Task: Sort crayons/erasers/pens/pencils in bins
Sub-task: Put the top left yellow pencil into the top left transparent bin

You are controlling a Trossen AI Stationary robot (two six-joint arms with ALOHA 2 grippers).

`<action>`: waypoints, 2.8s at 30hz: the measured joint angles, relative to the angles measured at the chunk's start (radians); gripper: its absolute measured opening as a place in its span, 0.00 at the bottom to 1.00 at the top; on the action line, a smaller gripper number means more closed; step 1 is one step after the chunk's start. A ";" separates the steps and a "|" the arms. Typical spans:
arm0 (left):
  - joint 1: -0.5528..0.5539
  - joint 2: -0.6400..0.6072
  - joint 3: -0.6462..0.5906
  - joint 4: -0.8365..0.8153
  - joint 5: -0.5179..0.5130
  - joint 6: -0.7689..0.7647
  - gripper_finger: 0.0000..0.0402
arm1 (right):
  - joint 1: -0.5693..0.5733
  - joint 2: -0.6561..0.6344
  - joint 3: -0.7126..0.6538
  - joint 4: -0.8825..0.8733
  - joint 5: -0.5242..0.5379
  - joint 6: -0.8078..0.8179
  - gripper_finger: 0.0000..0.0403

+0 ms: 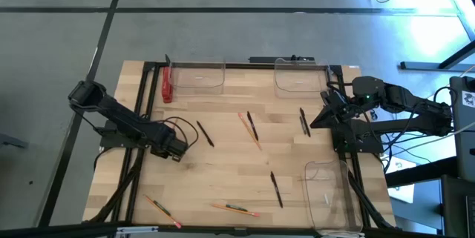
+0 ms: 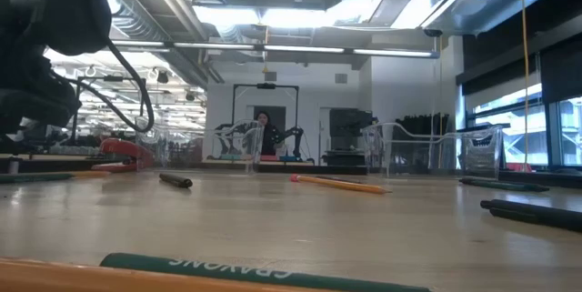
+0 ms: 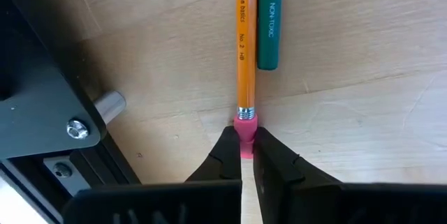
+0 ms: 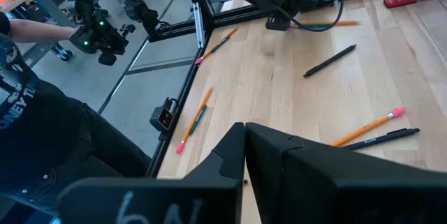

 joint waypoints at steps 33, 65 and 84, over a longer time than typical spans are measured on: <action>0.085 -0.004 0.701 -0.591 -0.366 0.239 0.01 | 0.000 0.000 0.000 -0.001 0.000 -0.004 0.04; 1.010 0.168 0.843 -0.404 -0.466 1.854 0.01 | 0.000 -0.001 0.000 0.119 0.149 -0.185 0.04; 1.166 0.415 0.843 -0.377 -0.461 1.986 0.01 | 0.000 -0.001 0.000 0.129 0.159 -0.187 0.04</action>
